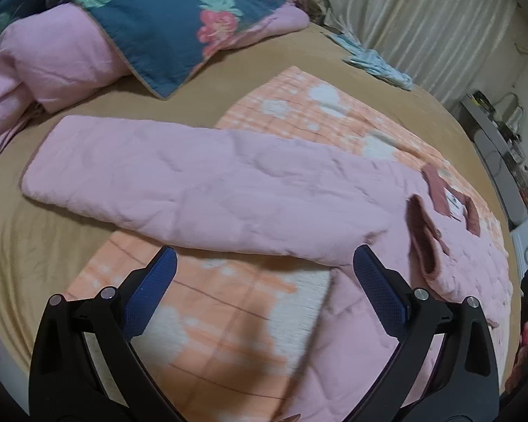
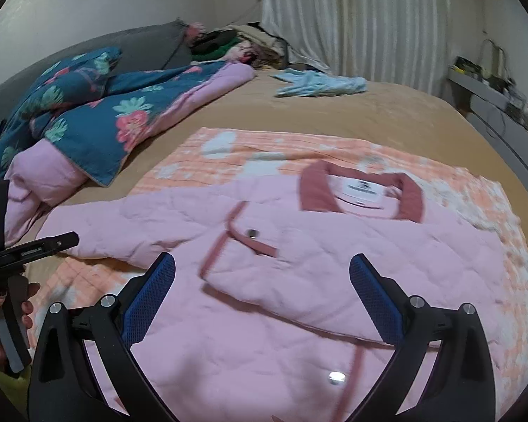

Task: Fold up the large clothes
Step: 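Move the left tool to the other sleeve cuff and grasp it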

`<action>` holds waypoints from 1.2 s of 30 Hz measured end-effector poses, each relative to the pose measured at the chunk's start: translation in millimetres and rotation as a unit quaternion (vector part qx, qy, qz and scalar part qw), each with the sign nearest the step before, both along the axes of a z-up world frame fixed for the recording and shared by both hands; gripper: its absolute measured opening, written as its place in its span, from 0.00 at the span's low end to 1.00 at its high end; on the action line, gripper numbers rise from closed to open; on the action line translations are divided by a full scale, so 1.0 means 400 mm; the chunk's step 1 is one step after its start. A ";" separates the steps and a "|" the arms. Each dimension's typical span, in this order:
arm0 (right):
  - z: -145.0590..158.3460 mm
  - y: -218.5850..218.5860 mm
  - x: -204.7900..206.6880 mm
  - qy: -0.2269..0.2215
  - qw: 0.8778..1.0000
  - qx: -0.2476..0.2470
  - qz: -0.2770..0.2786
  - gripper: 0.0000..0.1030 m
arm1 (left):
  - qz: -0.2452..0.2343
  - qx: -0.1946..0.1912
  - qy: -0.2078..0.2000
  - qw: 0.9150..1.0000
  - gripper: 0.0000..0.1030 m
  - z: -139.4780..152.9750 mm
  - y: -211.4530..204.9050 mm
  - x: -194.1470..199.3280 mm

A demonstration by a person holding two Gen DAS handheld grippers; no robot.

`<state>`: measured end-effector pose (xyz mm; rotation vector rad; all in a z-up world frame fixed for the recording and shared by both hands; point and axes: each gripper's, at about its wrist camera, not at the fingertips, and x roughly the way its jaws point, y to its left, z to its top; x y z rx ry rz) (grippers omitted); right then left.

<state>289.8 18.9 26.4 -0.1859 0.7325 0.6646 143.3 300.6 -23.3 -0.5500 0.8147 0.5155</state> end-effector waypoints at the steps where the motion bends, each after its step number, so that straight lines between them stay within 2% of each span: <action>1: -0.001 0.023 -0.006 0.000 1.000 -0.002 0.008 0.96 | 0.008 0.000 0.001 1.000 0.91 -0.004 0.015 -0.010; 8: -0.024 0.160 -0.043 0.000 0.998 -0.020 0.053 0.96 | 0.051 0.001 0.008 0.999 0.91 -0.032 0.095 -0.050; 12: -0.038 0.216 -0.058 0.003 0.997 -0.026 0.071 0.96 | 0.078 -0.017 0.007 0.997 0.91 -0.063 0.146 -0.070; 19: -0.063 0.299 -0.074 0.008 0.995 -0.039 0.096 0.96 | 0.124 -0.012 0.009 0.992 0.91 -0.112 0.223 -0.092; 25: -0.085 0.320 -0.067 0.020 0.995 -0.034 0.096 0.96 | 0.178 -0.045 0.005 0.983 0.91 -0.166 0.306 -0.100; 29: -0.099 0.311 -0.058 0.026 0.995 -0.035 0.089 0.96 | 0.210 -0.072 -0.013 0.975 0.91 -0.202 0.365 -0.113; 32: -0.102 0.289 -0.051 0.030 0.996 -0.037 0.080 0.96 | 0.235 -0.083 -0.028 0.968 0.91 -0.216 0.410 -0.121; 36: -0.098 0.254 -0.041 0.029 0.997 -0.037 0.067 0.96 | 0.247 -0.084 -0.042 0.965 0.90 -0.218 0.443 -0.127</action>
